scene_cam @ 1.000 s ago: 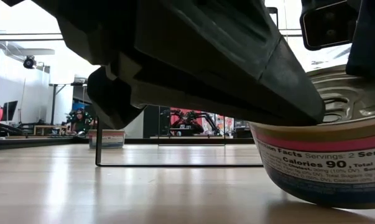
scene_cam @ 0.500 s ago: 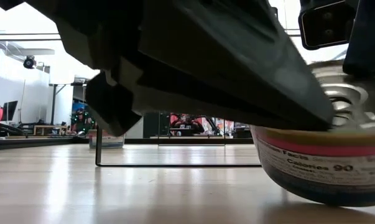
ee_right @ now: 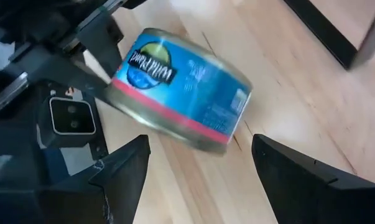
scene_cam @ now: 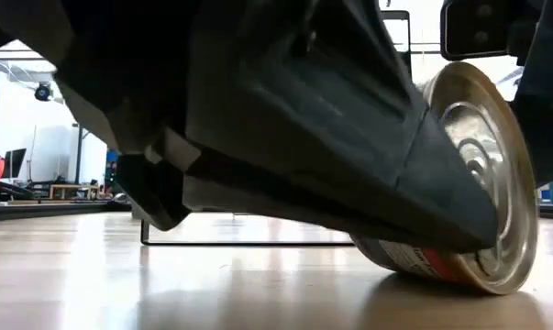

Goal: Stack canned seafood by type on shelf
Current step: Stack the blue and pink tuna can on top of the blue and pink tuna can on the shelf

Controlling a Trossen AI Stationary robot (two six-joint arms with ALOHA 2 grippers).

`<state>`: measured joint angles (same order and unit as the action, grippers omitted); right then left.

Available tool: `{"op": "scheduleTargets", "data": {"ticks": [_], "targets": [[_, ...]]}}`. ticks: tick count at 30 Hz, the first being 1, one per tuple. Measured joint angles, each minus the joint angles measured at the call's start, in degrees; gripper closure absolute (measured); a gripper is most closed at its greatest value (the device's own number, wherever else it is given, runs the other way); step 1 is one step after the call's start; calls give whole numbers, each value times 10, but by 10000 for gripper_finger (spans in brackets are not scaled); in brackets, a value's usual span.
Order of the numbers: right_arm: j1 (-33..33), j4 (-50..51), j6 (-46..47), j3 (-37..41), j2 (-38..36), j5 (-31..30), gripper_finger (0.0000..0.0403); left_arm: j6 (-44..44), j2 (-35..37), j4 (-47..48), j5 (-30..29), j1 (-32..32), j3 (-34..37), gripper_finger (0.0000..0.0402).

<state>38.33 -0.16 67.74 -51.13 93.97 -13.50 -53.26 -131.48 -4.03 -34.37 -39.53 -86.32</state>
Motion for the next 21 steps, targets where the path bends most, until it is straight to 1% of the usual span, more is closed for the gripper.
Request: {"op": "scheduleTargets", "data": {"ticks": [6,12,16,21], "targets": [[0,-7,-90,0,0,-1,129,0,0,0,-1,0,0,401],[0,8,-128,0,-2,7,129,-3,1,0,6,0,0,401],[0,38,-162,-1,-21,17,129,-3,1,0,7,-2,0,401],[0,76,-180,-1,-32,14,129,-10,15,23,31,-2,0,401]]}}
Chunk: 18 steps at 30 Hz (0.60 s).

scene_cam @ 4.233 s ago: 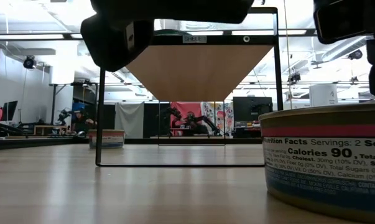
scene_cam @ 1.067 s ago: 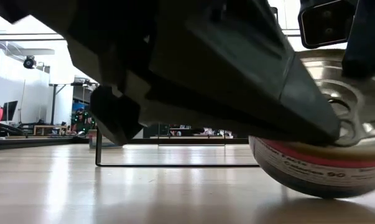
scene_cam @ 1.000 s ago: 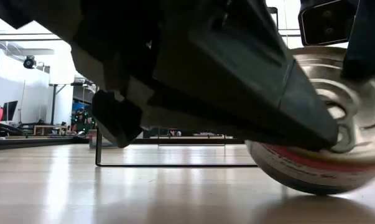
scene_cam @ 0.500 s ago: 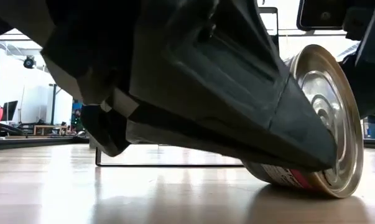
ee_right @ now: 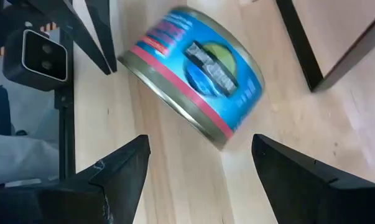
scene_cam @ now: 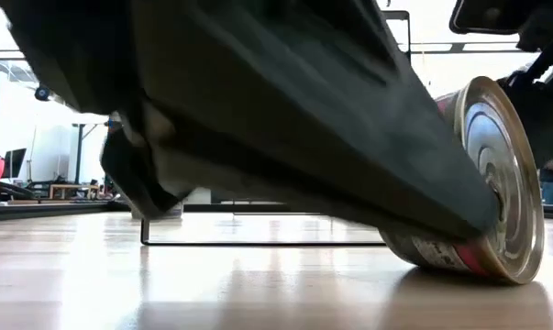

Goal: Stack canned seafood by type on shelf
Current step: Stack the blue and pink tuna can on top of the blue and pink tuna can on the shelf

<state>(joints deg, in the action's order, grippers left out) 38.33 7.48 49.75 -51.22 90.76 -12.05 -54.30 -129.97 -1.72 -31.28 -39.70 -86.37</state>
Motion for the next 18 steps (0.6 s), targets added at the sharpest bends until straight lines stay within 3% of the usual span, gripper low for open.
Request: {"op": "scheduleTargets", "data": {"ticks": [9,13,18], "targets": [[-2,-22,-31,0,2,-13,129,-23,25,33,7,2,-2,379],[-3,-22,-33,0,2,-14,129,-15,27,45,1,2,-19,336],[-4,-22,-35,0,2,-14,129,-17,27,149,-40,0,-70,260]]}}
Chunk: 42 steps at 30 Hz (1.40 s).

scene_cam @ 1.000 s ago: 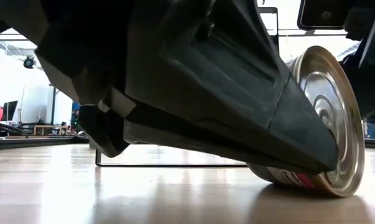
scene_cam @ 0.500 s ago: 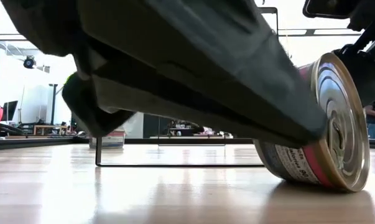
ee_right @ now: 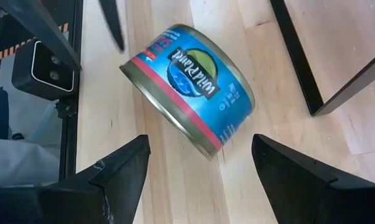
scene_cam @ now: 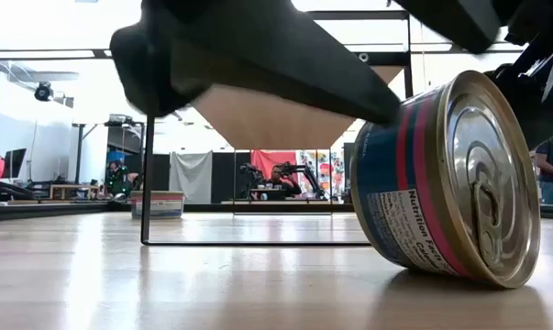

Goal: Stack canned seafood by type on shelf
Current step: Stack the blue and pink tuna can on top of the blue and pink tuna can on the shelf

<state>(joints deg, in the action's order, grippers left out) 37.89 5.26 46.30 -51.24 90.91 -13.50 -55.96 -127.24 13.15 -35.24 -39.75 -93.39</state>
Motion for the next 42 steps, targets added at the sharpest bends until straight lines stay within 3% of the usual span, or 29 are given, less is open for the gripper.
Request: {"op": "scheduleTargets", "data": {"ticks": [5,10,18,30,42], "targets": [[-1,0,-9,0,0,0,129,-1,0,153,-34,-11,-75,192],[-2,0,-14,0,0,0,129,-30,-1,210,-71,-10,-87,150],[-2,-1,-14,0,1,0,129,-19,-1,167,-109,5,-60,140],[-2,-1,-24,0,1,-7,129,8,-1,66,-108,9,-22,140],[-2,-1,-24,0,1,-7,129,28,-9,43,-107,14,-21,140]]}}
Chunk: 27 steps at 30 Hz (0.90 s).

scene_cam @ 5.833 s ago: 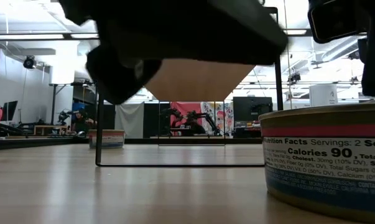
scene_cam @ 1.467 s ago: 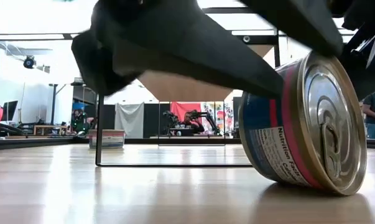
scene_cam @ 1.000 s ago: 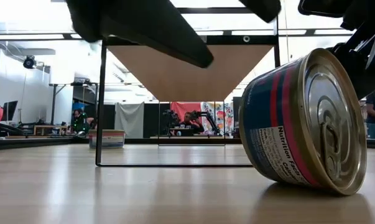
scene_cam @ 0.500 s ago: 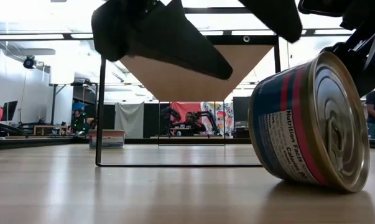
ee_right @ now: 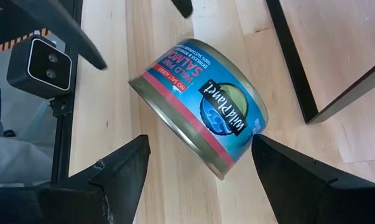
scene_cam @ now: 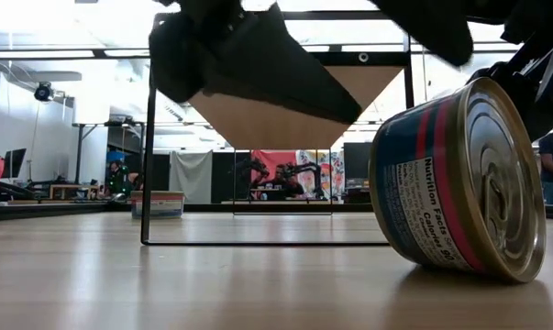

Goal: Stack canned seafood by type on shelf
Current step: Stack the blue and pink tuna can on top of the blue and pink tuna can on the shelf

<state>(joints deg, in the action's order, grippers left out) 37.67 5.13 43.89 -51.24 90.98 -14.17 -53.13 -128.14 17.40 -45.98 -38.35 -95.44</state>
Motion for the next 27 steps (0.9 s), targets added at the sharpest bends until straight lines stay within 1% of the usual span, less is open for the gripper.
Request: {"op": "scheduleTargets", "data": {"ticks": [3,9,15,21,27], "targets": [[0,0,0,0,0,-3,129,1,-11,-24,0,0,0,140],[0,0,0,0,0,-4,129,3,-14,-24,-1,0,0,140],[0,-1,0,0,0,-9,129,30,-15,-26,-1,6,0,140],[0,-1,-4,0,0,-9,129,31,-22,-34,-5,10,1,140],[0,-1,-5,0,0,-10,129,32,-39,-75,-1,11,1,140]]}}
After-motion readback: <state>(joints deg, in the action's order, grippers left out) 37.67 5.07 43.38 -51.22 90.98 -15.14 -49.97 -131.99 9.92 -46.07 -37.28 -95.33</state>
